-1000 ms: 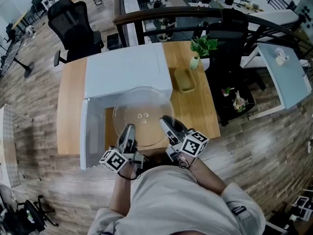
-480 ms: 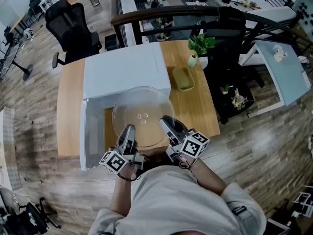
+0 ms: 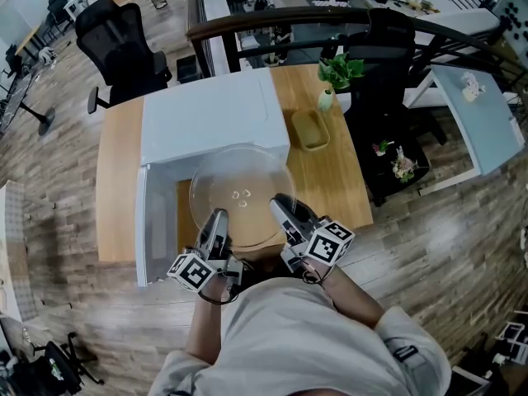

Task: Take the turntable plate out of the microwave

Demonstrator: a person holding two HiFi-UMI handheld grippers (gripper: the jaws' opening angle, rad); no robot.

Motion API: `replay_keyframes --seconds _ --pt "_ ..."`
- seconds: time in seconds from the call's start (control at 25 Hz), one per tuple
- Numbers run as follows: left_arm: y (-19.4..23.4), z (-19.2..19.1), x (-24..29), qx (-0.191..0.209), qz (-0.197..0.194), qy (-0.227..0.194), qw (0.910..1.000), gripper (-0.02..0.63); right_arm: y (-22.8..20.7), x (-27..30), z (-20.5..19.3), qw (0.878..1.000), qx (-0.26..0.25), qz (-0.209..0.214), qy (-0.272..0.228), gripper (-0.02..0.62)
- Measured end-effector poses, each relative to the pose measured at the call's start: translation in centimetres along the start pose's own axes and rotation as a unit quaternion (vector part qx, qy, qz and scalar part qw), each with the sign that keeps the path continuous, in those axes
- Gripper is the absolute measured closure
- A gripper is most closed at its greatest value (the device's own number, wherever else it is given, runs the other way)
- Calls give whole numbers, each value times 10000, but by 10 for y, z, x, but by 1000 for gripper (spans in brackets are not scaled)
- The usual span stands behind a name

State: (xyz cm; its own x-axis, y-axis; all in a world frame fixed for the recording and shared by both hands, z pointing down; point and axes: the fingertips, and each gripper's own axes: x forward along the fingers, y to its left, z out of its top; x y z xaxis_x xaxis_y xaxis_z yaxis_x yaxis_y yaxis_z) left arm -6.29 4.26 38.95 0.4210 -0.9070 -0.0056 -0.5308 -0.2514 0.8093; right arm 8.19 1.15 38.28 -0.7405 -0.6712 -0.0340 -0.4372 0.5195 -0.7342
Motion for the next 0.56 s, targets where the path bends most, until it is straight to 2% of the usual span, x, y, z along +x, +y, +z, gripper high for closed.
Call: replay_keyframes --seconds 0.56 --pt "8 -3 1 8 -59 4 10000 492 -2 1 0 9999 -16 -108 106 485"
